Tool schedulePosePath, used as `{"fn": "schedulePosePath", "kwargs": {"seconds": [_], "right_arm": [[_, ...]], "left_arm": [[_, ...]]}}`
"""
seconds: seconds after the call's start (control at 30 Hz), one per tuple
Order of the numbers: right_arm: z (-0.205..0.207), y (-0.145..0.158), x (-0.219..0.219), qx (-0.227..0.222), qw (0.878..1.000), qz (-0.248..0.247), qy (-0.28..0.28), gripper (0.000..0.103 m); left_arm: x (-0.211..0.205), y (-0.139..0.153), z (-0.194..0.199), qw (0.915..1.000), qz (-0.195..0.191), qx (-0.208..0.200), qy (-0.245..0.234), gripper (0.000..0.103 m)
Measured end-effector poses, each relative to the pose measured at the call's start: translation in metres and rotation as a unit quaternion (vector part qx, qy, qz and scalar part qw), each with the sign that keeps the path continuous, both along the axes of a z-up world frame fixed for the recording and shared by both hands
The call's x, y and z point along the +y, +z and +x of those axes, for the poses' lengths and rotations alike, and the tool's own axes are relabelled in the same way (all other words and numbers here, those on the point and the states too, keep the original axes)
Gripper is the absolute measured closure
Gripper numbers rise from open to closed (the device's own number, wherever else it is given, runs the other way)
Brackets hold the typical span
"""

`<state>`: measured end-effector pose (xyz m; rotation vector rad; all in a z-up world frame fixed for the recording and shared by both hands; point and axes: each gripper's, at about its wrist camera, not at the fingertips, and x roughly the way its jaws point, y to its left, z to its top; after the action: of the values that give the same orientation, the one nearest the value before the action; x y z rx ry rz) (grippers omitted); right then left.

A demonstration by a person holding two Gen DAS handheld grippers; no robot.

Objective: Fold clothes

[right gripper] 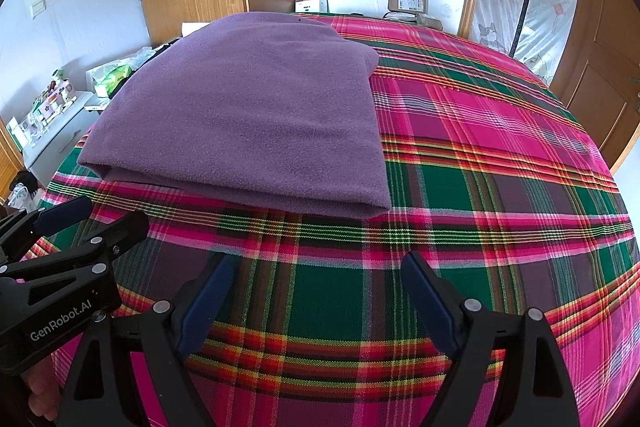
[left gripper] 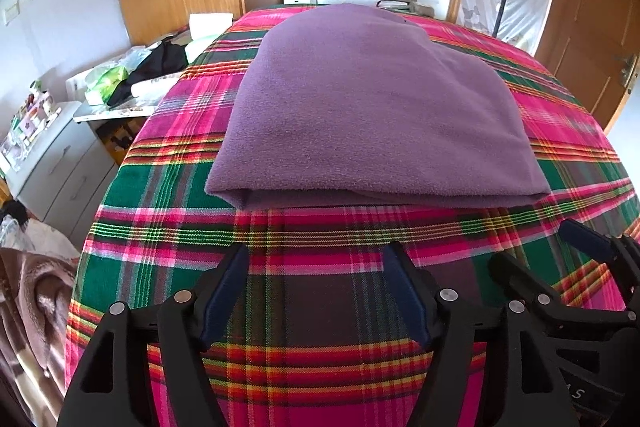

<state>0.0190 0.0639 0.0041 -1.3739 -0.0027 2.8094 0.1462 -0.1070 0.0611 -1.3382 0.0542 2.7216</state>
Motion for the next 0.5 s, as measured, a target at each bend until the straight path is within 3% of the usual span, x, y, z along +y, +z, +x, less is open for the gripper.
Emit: {"fn": "schedulePosePath", "kwargs": {"seconds": [0.5], "right_arm": [[-0.0007, 0.0, -0.0005, 0.0, 1.0, 0.0, -0.001, 0.017]], "left_arm": [[0.0, 0.0001, 0.0, 1.0, 0.002, 0.001, 0.004, 0.031]]}}
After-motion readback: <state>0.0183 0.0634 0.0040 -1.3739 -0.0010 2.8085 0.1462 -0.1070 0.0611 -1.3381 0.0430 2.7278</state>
